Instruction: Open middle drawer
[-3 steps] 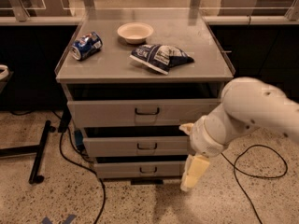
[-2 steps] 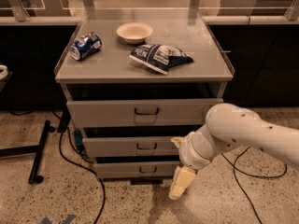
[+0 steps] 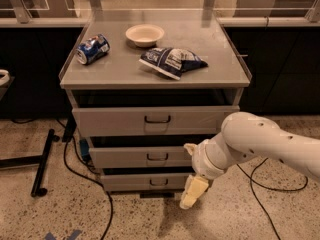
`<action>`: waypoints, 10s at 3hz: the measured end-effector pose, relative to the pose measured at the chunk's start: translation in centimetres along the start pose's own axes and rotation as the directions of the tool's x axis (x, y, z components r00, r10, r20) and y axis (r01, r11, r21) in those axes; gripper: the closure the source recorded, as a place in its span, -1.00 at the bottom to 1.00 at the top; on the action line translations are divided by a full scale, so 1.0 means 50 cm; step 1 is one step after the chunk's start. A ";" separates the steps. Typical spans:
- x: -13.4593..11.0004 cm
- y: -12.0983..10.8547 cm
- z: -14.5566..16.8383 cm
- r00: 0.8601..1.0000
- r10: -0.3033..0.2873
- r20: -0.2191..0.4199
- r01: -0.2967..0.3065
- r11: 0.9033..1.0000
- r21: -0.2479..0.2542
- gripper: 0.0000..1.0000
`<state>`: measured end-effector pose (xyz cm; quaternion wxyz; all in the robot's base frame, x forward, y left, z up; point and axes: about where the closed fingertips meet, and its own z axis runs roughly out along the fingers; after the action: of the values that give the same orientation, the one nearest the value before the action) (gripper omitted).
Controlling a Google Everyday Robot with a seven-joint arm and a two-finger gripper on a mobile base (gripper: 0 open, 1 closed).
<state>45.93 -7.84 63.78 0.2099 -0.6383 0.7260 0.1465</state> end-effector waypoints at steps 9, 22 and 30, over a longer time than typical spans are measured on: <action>0.204 -0.329 0.345 0.994 0.104 -0.044 -0.101 0.993 0.062 -1.00; 0.241 -0.123 0.396 0.993 0.092 0.075 -0.090 0.995 -0.029 -0.64; 0.217 -0.015 0.352 0.998 -0.007 0.060 0.012 0.997 -0.077 -0.73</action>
Offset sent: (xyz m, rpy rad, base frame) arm 0.0838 -0.0041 -0.0917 0.0135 0.0704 0.0798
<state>47.70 -8.87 43.19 0.2074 -0.6447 0.7101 0.1925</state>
